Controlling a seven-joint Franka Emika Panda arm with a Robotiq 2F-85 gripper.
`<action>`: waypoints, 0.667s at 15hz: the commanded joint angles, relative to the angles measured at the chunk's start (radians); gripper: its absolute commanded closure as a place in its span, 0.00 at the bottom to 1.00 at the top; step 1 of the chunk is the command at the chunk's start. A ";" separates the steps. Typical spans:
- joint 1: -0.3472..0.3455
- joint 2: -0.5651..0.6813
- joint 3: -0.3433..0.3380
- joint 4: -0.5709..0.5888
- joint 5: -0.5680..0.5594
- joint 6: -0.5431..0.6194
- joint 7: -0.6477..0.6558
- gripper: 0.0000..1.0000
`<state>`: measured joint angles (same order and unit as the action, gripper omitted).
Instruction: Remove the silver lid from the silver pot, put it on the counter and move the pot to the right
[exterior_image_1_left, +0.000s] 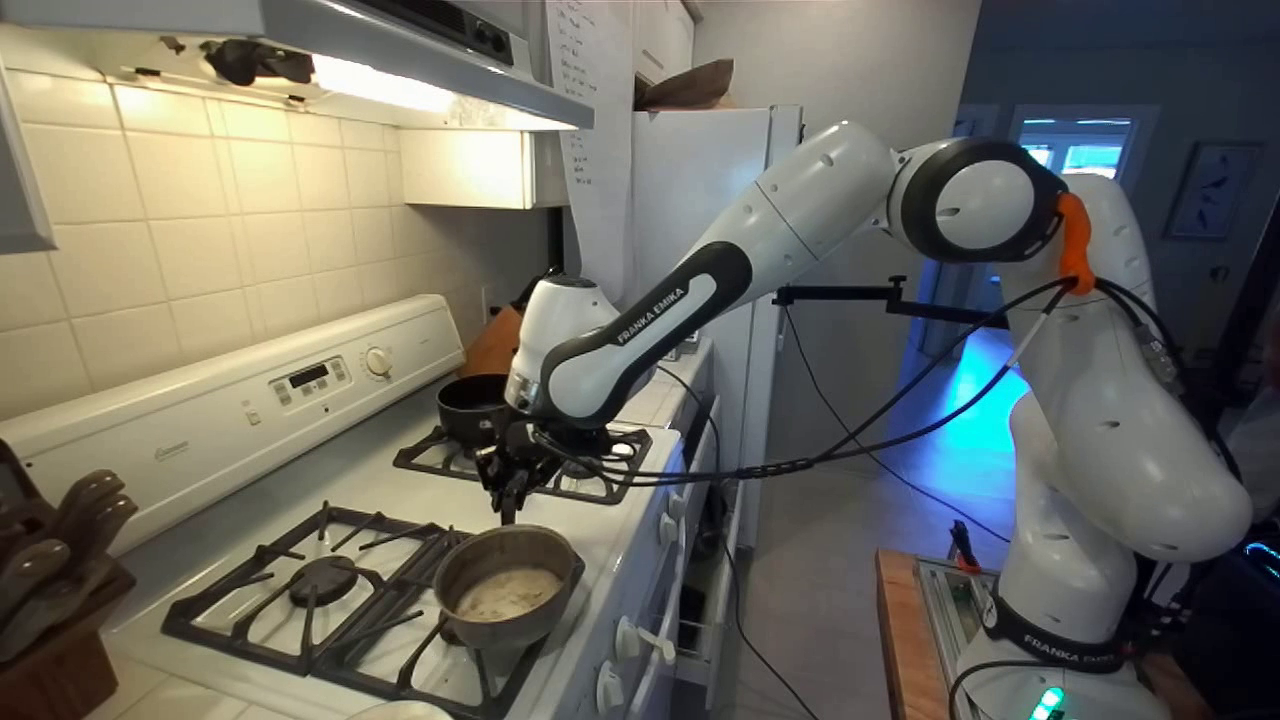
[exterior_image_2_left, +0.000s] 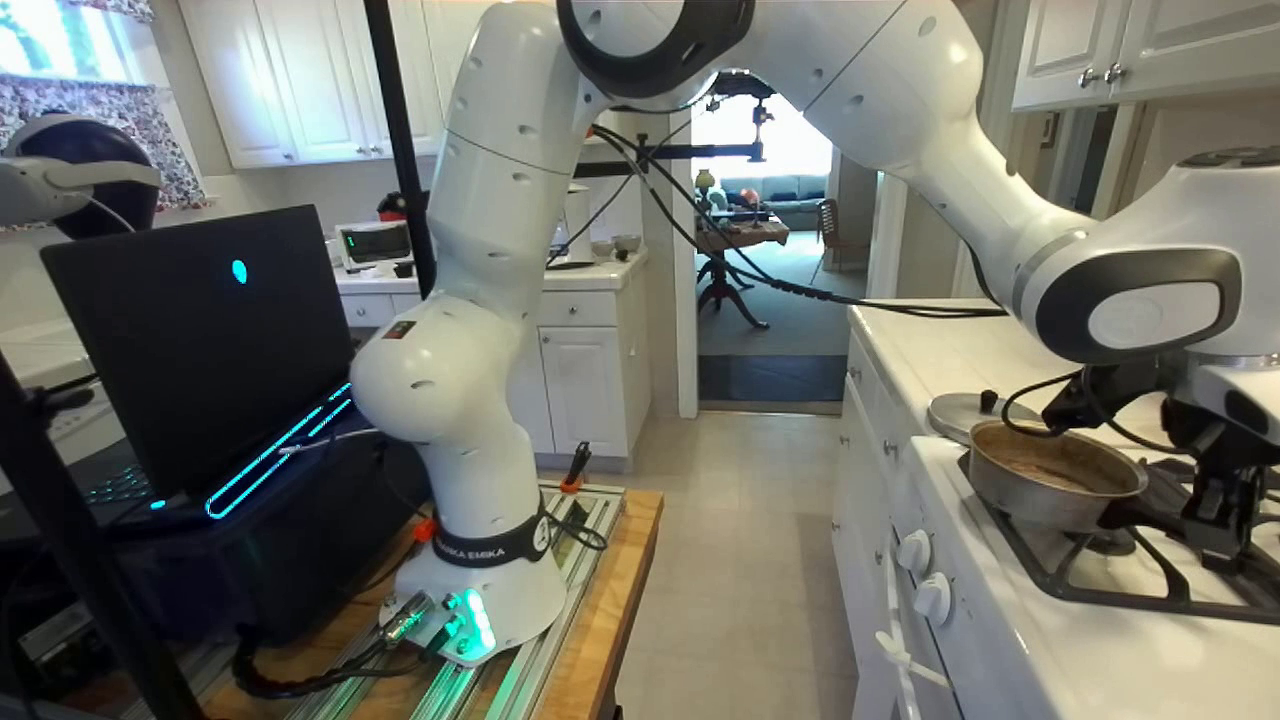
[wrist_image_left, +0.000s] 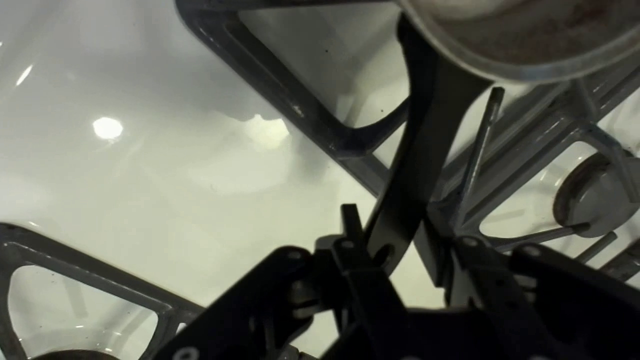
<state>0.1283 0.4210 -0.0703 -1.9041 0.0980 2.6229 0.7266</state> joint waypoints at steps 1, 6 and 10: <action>0.021 0.029 -0.022 0.038 -0.025 -0.007 0.039 0.58; 0.025 0.041 -0.029 0.048 -0.024 -0.009 0.039 0.77; 0.028 0.045 -0.033 0.057 -0.026 -0.012 0.046 0.95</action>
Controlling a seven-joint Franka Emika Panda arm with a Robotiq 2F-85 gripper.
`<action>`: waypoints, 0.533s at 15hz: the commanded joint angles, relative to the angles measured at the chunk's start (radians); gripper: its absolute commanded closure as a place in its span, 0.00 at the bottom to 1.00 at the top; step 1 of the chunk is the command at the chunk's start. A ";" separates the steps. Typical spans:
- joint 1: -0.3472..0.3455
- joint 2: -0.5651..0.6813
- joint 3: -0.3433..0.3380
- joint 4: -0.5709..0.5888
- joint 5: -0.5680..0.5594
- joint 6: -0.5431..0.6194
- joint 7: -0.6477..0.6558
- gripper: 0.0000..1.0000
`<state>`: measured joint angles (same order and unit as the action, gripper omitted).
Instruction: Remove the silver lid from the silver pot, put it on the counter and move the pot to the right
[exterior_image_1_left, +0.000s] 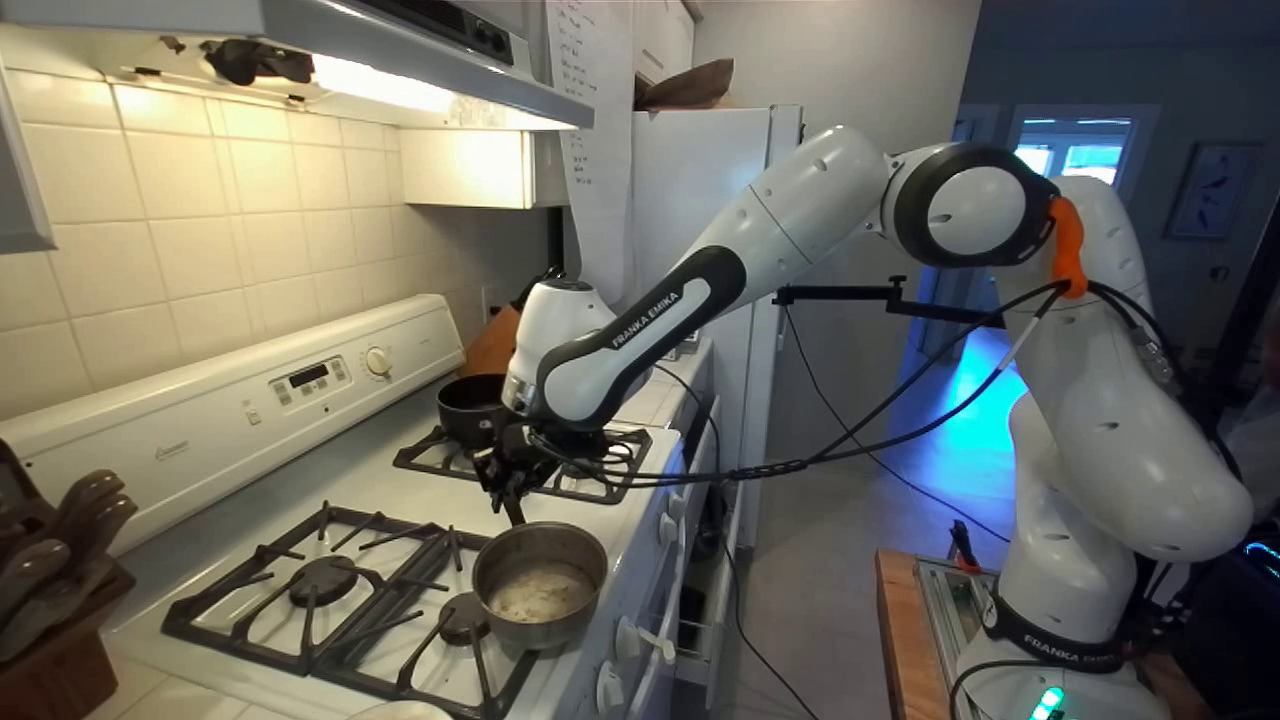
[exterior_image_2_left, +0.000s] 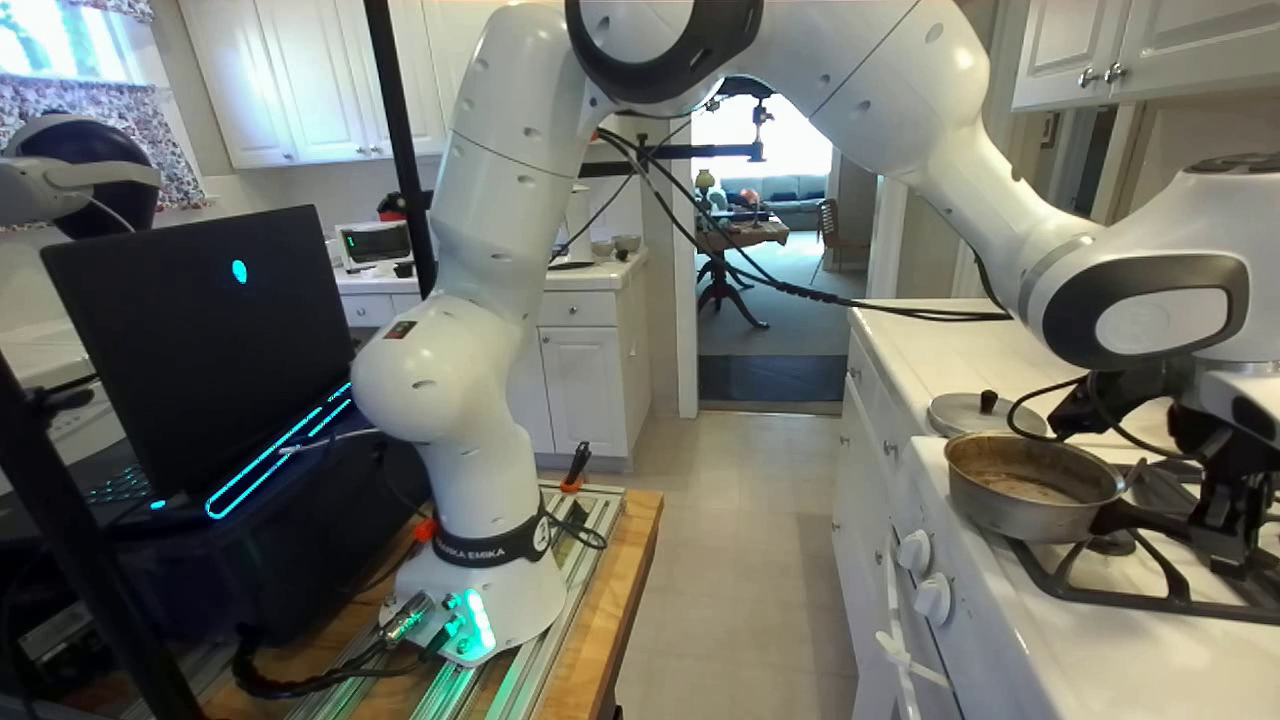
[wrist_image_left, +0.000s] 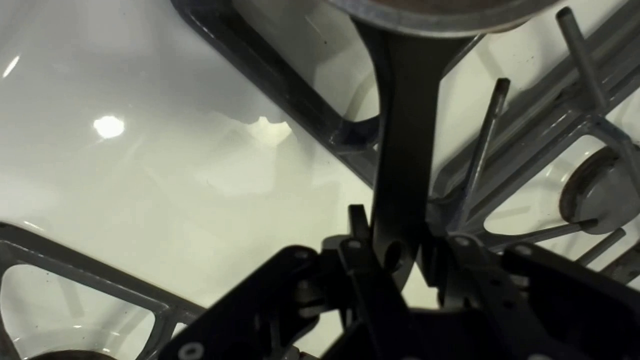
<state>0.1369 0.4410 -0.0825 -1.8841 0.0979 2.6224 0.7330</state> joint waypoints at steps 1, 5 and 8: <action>0.020 0.027 -0.021 0.040 -0.026 -0.012 0.040 0.94; 0.017 0.024 -0.022 0.039 -0.022 -0.014 0.038 0.94; -0.006 -0.001 -0.005 0.019 0.008 -0.011 0.006 0.94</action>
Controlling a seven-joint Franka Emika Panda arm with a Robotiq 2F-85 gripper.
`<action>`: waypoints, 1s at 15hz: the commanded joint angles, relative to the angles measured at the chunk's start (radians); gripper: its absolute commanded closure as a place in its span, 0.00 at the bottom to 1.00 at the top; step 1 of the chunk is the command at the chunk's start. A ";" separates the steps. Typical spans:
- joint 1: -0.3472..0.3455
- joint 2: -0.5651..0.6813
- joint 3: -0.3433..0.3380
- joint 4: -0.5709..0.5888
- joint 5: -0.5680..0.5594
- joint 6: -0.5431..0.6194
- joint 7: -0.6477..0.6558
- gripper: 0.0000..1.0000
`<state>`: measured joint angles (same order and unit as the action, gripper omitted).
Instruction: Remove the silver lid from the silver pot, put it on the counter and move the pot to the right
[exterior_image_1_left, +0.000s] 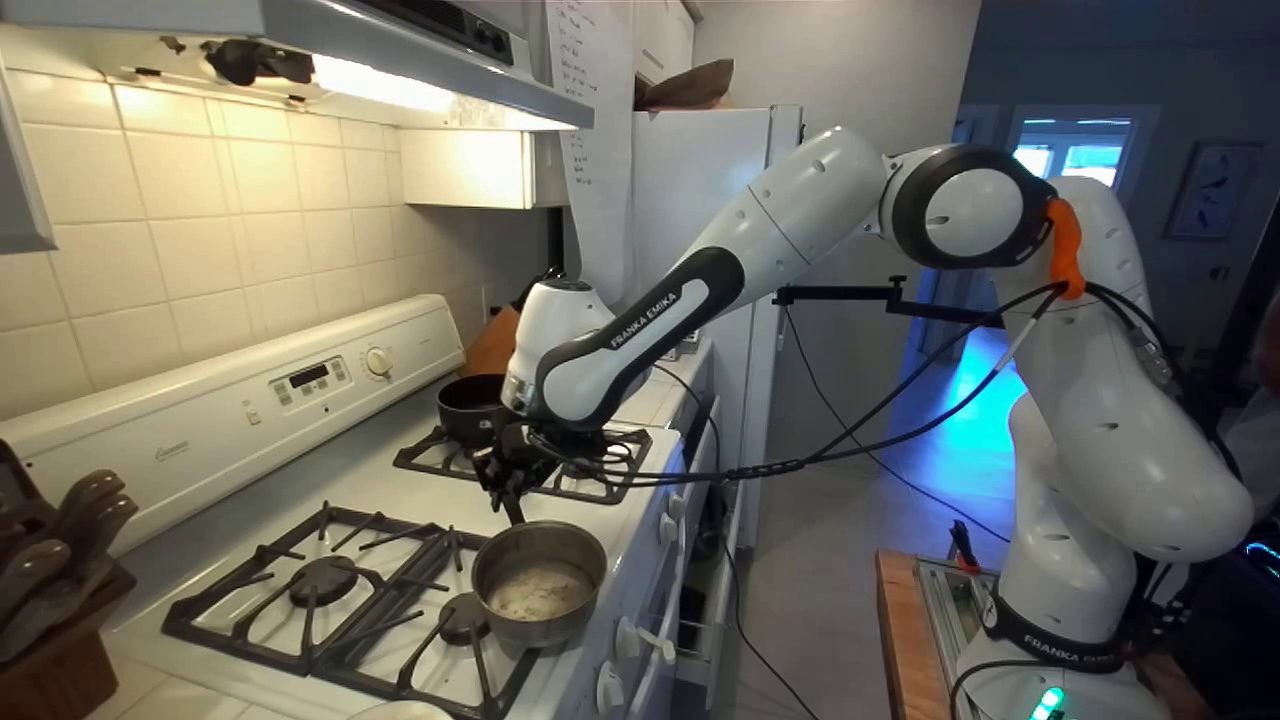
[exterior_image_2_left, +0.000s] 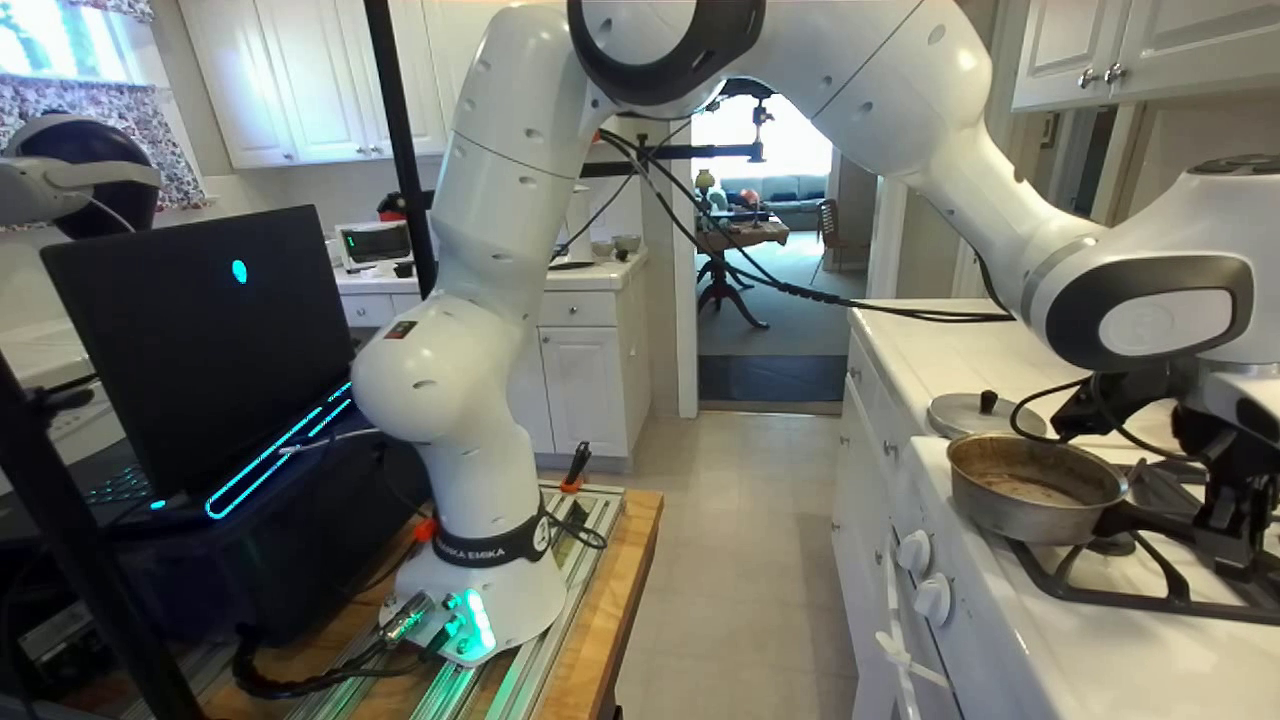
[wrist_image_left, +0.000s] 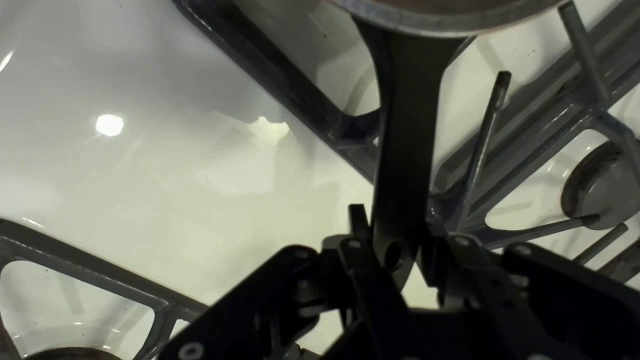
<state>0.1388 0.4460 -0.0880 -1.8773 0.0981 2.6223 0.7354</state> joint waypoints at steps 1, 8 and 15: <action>-0.013 -0.014 0.003 0.006 0.013 -0.013 -0.002 0.94; -0.049 -0.070 0.004 -0.030 0.031 -0.033 -0.013 0.94; -0.068 -0.115 -0.018 -0.083 0.032 -0.028 0.036 0.94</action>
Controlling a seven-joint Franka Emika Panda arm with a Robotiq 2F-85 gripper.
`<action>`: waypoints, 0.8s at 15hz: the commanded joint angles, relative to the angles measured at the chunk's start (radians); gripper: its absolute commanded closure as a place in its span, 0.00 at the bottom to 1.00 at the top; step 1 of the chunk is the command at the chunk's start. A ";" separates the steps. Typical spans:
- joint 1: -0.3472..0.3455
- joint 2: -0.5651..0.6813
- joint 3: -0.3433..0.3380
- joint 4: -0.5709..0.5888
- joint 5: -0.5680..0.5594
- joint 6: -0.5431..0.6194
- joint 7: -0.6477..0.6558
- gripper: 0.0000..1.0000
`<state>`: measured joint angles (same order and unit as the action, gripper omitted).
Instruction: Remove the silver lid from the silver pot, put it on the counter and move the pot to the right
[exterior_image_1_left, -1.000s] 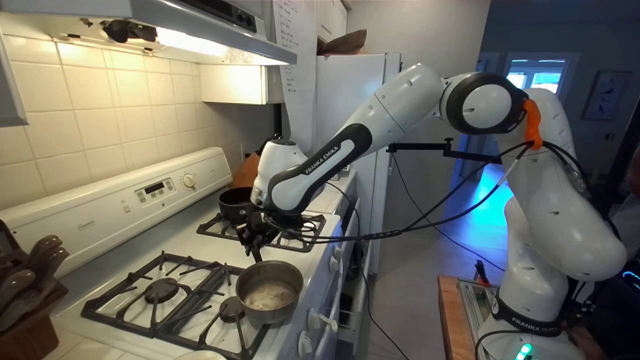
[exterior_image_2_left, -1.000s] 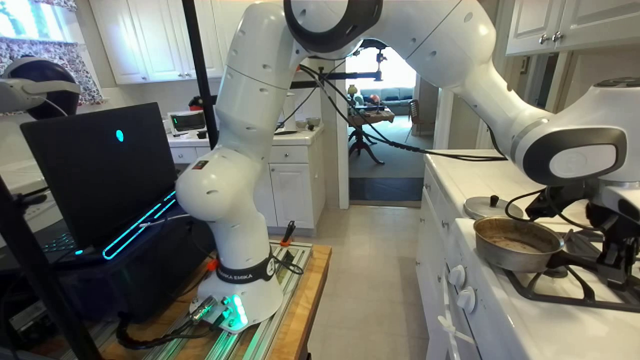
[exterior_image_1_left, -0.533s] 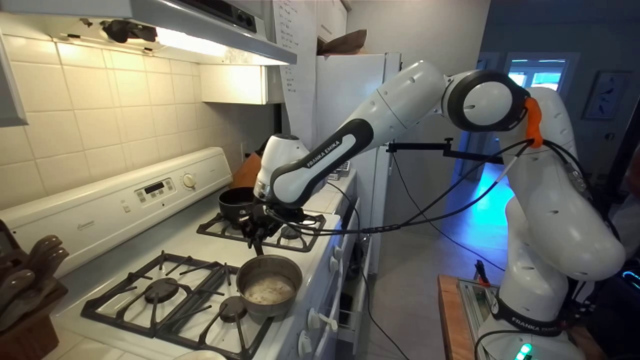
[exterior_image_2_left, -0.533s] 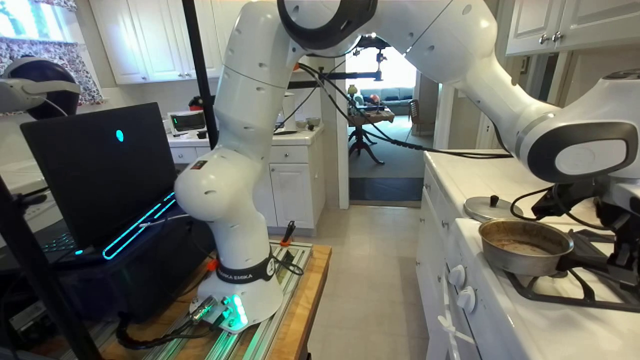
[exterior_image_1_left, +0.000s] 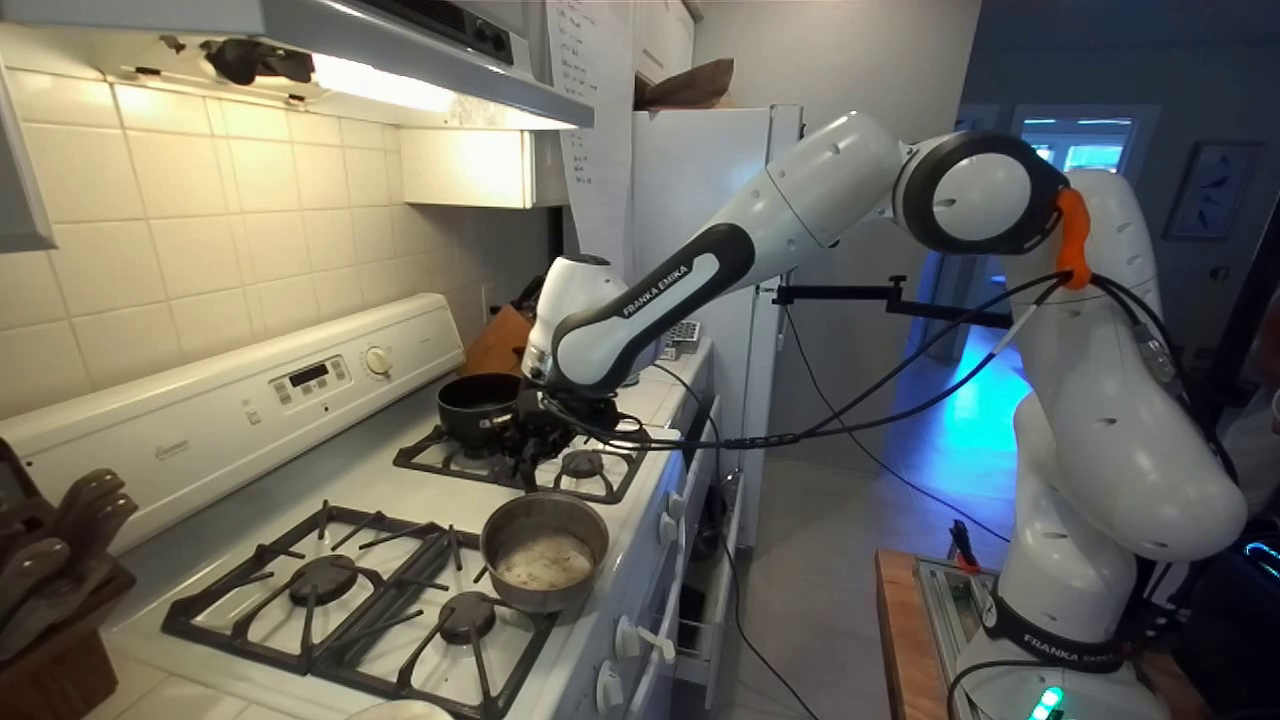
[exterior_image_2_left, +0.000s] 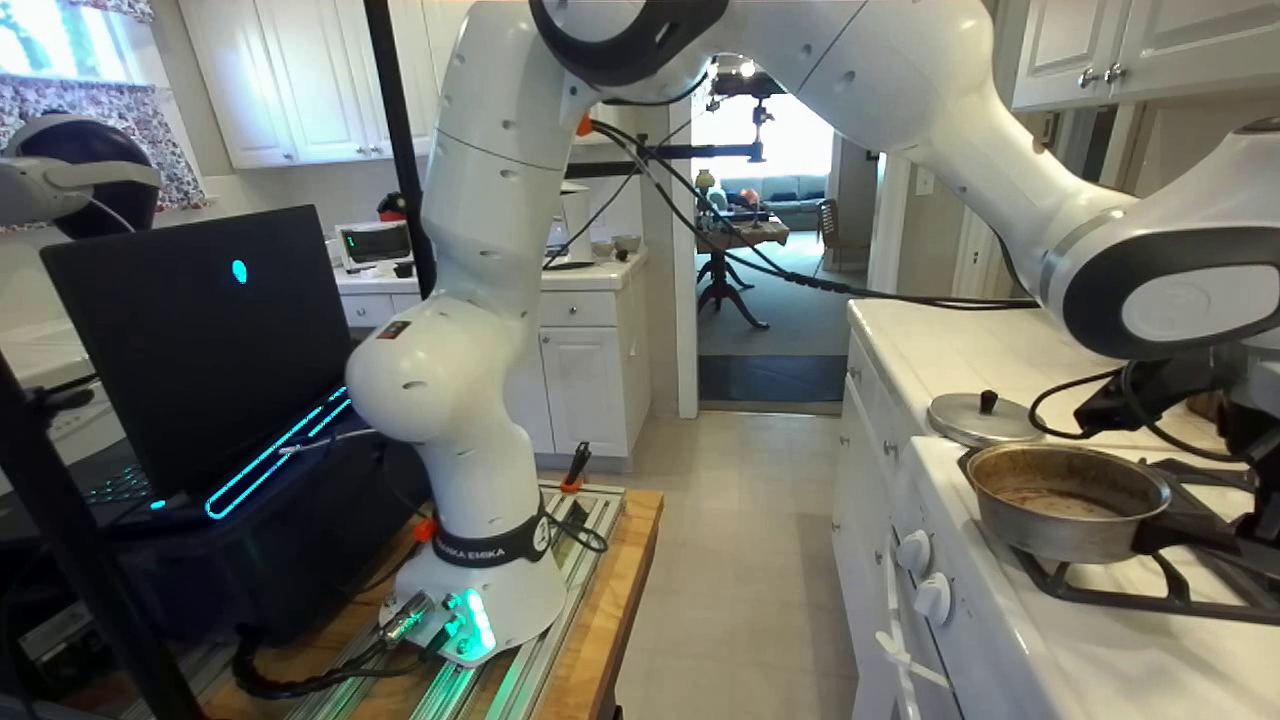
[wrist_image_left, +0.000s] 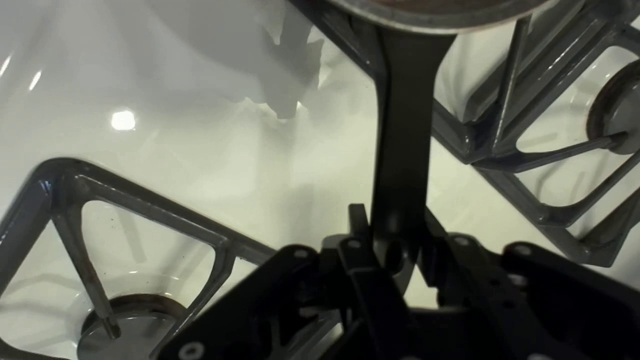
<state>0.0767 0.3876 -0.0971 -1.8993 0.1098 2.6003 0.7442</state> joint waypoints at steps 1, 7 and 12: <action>-0.010 -0.065 -0.011 -0.075 0.024 -0.006 0.034 0.94; -0.028 -0.099 -0.015 -0.135 0.049 0.028 0.083 0.94; -0.040 -0.100 -0.027 -0.151 0.053 0.061 0.134 0.94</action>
<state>0.0449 0.3174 -0.1184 -2.0132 0.1390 2.6249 0.8418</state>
